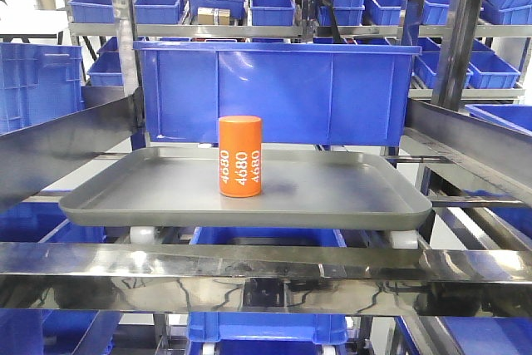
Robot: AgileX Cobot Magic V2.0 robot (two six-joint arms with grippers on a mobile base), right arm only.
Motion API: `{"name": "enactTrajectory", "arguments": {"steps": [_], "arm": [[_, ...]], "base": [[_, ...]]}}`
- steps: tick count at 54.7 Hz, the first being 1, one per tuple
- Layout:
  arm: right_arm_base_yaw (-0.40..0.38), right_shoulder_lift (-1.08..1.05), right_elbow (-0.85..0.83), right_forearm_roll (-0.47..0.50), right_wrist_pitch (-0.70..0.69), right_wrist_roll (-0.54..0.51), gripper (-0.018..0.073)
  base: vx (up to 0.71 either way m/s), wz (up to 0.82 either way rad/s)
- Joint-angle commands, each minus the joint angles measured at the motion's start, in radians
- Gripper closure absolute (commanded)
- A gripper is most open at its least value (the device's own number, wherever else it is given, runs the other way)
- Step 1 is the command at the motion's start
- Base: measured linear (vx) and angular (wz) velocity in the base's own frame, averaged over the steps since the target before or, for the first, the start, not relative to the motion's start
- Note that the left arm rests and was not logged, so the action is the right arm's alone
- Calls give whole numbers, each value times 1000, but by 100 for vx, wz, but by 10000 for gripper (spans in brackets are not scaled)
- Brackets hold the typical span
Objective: Grab orange capacitor from left shelf to right conveyor
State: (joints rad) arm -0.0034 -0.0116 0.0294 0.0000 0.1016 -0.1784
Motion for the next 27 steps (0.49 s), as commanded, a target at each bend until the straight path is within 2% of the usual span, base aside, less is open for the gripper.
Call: {"name": "enactTrajectory", "arguments": {"steps": [1,27], "arm": [[-7,-13,9,-6,-88,-6,569],[-7,-13,9,-6,-88,-6,569]], "base": [[0,0],[0,0]]}}
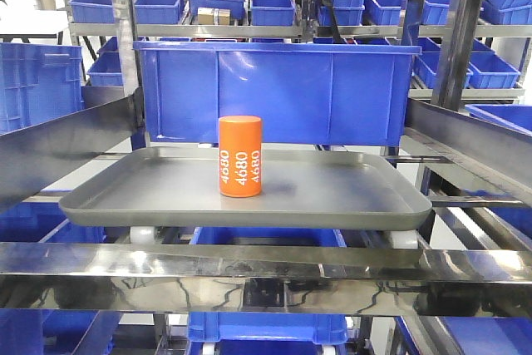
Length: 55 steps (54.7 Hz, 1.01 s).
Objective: Grab orange capacitor from left shelf to right conveyor
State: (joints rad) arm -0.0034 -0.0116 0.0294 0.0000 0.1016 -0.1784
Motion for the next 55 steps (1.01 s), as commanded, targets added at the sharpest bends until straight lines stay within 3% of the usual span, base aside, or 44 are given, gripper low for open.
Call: {"name": "enactTrajectory", "arguments": {"steps": [1,23,47,55], "arm": [[-7,-13,9,-6,-88,-6,569],[-7,-13,9,-6,-95,-6,569],[-6,-13,9,0,-472,-3,569],[-4,-9,-28,43,-462,32,569]], "base": [[0,0],[0,0],[0,0],[0,0]]}}
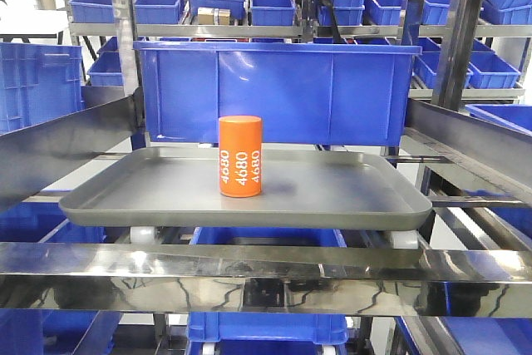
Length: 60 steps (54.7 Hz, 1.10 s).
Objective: Grab orange capacitor from left shelf to right conveyor
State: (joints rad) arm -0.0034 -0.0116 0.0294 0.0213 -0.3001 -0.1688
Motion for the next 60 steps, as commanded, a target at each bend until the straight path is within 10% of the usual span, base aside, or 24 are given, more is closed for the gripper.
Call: {"name": "enactTrajectory", "arguments": {"steps": [1,15,30,60], "arm": [[-4,-8,-40,21,-39,24,569],[-4,125,-414,17,412,19,569],[-4,305,-654,19,466,19,532],[-4,432,-710,158,491,63,9]], "base": [[0,0],[0,0],[0,0],[0,0]]}}
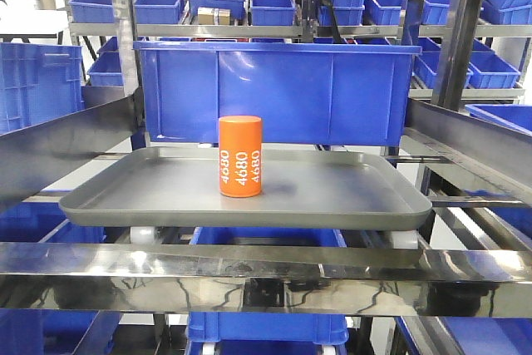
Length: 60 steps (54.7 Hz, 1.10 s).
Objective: Grab orange capacitor from left shelf to right conveyor
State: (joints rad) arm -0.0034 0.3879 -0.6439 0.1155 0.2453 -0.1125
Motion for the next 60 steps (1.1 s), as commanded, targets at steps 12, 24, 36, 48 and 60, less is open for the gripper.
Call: {"name": "enactTrajectory", "arguments": {"steps": [12,24,36,48,60], "arm": [[-4,165,-149,410,145,-368,6],[-4,357,-282,1016,240,-932,6],[82,583,-439,1198,321,-1131,6],[359,794,-605,994,102,-1113,6],[463,941,-702,915,3,-880,6]], "base": [[0,0],[0,0],[0,0],[0,0],[0,0]]}}
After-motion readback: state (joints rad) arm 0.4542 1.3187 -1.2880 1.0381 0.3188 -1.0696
